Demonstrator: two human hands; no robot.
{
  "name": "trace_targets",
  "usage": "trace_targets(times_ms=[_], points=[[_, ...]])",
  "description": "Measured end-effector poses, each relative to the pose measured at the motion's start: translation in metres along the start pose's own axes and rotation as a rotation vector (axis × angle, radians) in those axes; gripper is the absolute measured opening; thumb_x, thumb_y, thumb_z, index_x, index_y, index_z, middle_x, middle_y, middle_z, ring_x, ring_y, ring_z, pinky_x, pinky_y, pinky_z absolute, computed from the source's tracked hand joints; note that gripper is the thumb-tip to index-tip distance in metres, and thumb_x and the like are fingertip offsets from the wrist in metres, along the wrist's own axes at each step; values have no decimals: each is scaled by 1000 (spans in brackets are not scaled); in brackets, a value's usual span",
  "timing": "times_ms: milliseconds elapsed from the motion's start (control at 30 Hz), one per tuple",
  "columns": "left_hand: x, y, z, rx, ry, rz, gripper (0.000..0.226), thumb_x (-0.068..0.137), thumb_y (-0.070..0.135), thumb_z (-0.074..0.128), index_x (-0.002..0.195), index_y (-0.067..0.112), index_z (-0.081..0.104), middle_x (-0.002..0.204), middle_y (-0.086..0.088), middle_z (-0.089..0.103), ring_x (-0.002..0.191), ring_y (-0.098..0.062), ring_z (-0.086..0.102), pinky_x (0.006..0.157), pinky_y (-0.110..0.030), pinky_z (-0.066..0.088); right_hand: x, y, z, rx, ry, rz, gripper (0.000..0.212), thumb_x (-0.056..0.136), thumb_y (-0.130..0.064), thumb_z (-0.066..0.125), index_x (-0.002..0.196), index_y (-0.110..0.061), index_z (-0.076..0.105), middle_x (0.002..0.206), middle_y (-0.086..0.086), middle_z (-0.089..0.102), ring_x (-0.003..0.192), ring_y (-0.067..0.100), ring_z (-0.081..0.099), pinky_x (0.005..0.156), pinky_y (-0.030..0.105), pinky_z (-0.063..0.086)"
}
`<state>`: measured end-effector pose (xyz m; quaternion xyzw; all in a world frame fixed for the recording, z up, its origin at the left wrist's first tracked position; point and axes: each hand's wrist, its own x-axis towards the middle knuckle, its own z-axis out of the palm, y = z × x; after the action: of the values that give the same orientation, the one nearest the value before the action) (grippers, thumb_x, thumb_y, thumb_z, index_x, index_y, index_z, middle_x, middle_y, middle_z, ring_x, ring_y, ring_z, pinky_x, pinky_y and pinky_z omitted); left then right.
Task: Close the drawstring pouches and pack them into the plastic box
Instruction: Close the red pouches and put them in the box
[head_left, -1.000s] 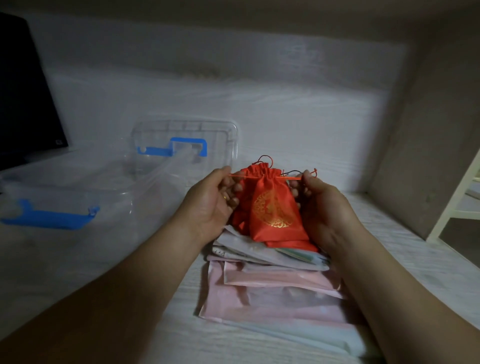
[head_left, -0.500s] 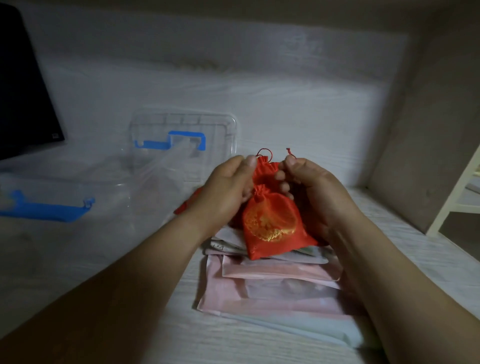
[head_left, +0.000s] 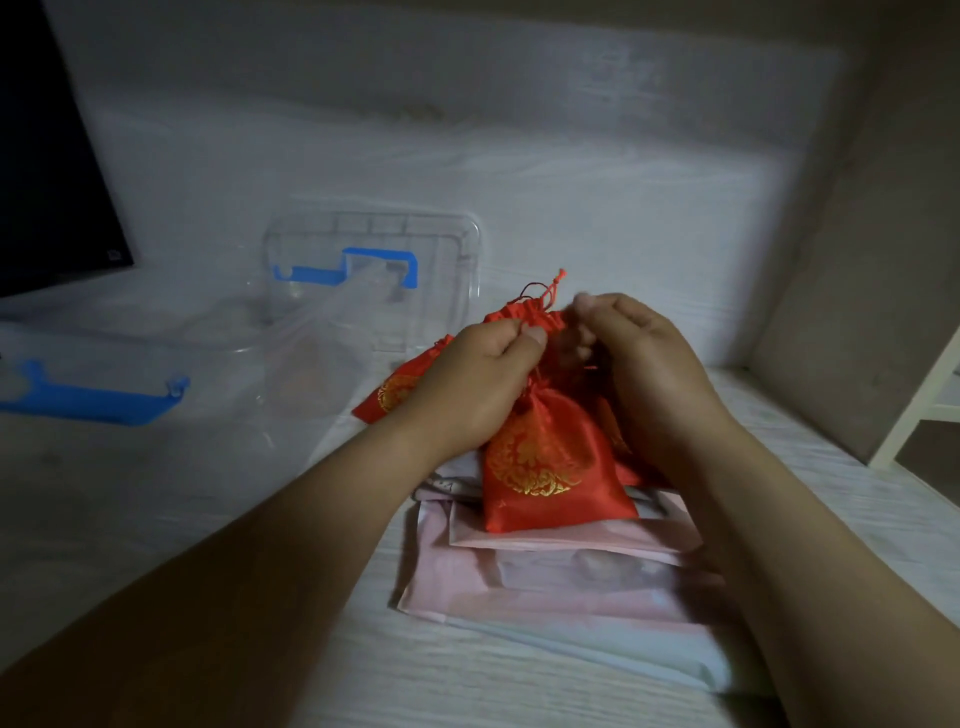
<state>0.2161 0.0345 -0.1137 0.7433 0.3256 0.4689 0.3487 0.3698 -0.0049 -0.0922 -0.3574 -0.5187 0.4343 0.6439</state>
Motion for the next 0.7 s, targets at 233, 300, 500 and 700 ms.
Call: trace_targets(times_ms=[233,300,500,700], points=[[1,2,0,-139,47,-104,45,108,32,50,65,19,49,50,6,44,47,-8,38,52,-27,32,0,14,-7,-508,-134,-36,7,90,-9,76,95,-5,73,93,16,78,80,22,70,82,44,56],[0,2,-1,-82,54,-74,47,108,35,51,65,17,51,52,6,47,48,-9,41,55,-27,35,-1,12,-8,-511,-125,-44,6,94,-7,72,94,-1,74,92,16,78,81,24,71,87,48,58],[-4,0,-4,-7,51,-28,40,110,37,46,82,10,55,68,2,58,63,-8,52,63,-21,45,-1,13,-6,-87,-47,125,13,90,-6,70,96,5,69,103,39,68,92,43,66,98,63,53],[-2,-2,-4,-103,68,-129,32,110,28,46,84,15,59,72,-1,62,59,-6,52,59,-18,43,-2,12,-4,112,-114,201,9,94,-4,60,94,4,65,83,22,70,73,29,70,68,33,60]])
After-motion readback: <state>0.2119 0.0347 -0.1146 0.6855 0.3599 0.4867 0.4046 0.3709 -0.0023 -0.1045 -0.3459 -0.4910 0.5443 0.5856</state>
